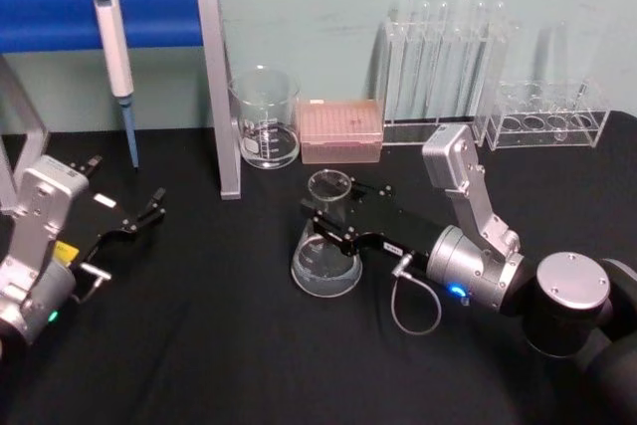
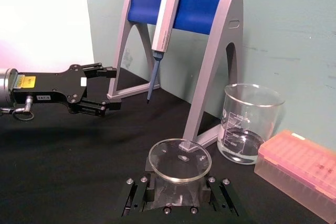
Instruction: Grasp the erlenmeyer flask with one hand, shake it three times, then place it back.
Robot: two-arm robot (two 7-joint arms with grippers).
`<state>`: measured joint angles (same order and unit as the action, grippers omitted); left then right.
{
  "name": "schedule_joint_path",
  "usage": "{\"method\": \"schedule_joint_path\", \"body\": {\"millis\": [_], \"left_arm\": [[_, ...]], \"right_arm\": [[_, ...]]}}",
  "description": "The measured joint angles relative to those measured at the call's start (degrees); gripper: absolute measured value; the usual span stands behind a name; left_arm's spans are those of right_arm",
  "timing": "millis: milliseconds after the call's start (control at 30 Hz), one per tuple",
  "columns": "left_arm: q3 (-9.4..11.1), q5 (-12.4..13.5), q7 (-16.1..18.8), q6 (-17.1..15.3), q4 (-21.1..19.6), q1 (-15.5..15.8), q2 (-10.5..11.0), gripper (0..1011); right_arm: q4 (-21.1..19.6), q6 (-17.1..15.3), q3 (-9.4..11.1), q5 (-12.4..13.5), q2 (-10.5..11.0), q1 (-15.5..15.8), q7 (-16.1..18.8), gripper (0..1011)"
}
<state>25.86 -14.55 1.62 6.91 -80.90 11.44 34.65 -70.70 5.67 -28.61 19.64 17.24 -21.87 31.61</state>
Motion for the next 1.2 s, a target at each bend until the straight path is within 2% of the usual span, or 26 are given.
{"method": "schedule_joint_path", "body": {"millis": [200, 400, 667, 1200], "left_arm": [[0.00, 0.00, 0.00, 0.00, 0.00, 0.00, 0.00, 1001], [0.00, 0.00, 0.00, 0.00, 0.00, 0.00, 0.00, 1001], [0.00, 0.00, 0.00, 0.00, 0.00, 0.00, 0.00, 1001], [0.00, 0.00, 0.00, 0.00, 0.00, 0.00, 0.00, 1001]], "right_arm": [[0.00, -0.01, 0.04, 0.03, 0.00, 0.02, 0.00, 456], [-2.11, -1.24, 0.78, 0.48, 0.44, 0.81, -0.98, 456], [-8.79, -5.00, 2.97, 1.24, 1.80, 2.50, -4.36, 453], [-20.60, -7.87, 7.64, 3.75, 5.21, 6.36, -7.93, 456]]}}
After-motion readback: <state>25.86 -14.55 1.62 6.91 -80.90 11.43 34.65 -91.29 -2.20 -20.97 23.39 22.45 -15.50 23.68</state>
